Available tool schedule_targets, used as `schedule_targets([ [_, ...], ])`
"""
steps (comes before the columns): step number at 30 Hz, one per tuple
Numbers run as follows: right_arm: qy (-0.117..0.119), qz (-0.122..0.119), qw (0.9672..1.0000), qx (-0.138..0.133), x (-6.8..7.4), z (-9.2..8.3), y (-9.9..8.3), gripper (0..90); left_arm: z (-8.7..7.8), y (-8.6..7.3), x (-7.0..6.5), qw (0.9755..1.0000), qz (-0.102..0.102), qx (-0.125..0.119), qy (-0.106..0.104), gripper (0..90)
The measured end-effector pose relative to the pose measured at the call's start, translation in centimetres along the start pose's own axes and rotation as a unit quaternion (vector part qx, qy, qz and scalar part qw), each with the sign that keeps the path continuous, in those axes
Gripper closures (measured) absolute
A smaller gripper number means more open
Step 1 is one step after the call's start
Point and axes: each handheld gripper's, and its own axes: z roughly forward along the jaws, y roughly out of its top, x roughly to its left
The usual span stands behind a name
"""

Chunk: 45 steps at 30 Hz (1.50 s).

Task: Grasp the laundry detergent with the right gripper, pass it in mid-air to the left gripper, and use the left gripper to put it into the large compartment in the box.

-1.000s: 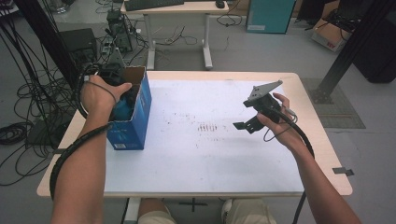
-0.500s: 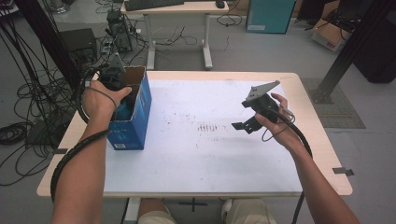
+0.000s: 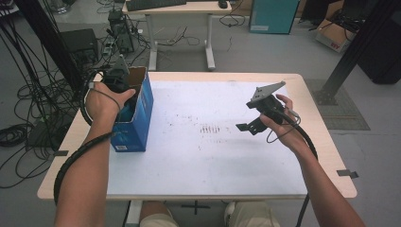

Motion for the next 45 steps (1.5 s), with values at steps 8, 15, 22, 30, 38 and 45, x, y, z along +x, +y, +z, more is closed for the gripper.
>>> schedule_targets([
  [8,-0.002,-0.001,1.0,-0.002,-0.04,-0.06,0.14,5.8,0.02,-0.12,0.2,1.0,-0.001,-0.003,-0.004,36.8],
  [15,-0.002,-0.007,1.0,0.0,-0.09,-0.06,0.26,5.9,0.02,-0.1,0.11,1.0,0.002,-0.002,-0.004,36.8],
  [22,-0.003,-0.007,1.0,0.0,-0.15,-0.23,0.31,5.8,0.03,-0.1,0.11,1.0,0.001,-0.003,-0.005,36.7],
  [30,-0.005,-0.008,1.0,-0.001,-0.14,-0.33,0.35,5.8,0.03,-0.13,0.05,1.0,0.001,-0.005,-0.005,36.7],
  [38,-0.004,-0.007,1.0,0.001,-0.1,-0.31,0.29,5.9,0.03,-0.09,0.06,1.0,0.003,-0.003,-0.005,36.7],
  [45,-0.007,-0.01,0.9999,0.002,-0.09,-0.42,0.42,5.9,0.01,-0.1,0.06,1.0,0.004,-0.003,-0.006,36.8],
])
